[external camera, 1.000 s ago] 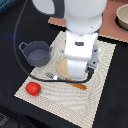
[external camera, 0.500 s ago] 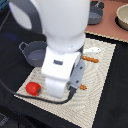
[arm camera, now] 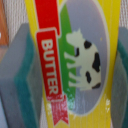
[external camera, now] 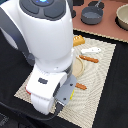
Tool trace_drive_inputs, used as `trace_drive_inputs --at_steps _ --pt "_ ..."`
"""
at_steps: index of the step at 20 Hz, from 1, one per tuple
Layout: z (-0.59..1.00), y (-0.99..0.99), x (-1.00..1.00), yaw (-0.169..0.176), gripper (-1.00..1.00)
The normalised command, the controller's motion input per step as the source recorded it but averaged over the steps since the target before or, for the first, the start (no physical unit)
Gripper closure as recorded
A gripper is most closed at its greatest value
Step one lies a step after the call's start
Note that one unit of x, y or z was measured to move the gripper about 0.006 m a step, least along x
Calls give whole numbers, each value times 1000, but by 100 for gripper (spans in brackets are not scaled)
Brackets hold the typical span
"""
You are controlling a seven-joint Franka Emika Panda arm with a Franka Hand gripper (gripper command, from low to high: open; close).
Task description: Interact with the objects in diverse but meaningful ways.
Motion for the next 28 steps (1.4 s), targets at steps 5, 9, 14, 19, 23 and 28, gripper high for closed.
trace_drive_inputs --at_steps 5,9,14,19,23,28 --pt "-253 -41 235 -13 -100" --pt "-232 -85 61 0 -100" --pt "435 43 319 -1 -100" --pt "1000 418 470 4 -100" --pt "917 817 241 40 -100" --pt "565 866 166 45 -100"
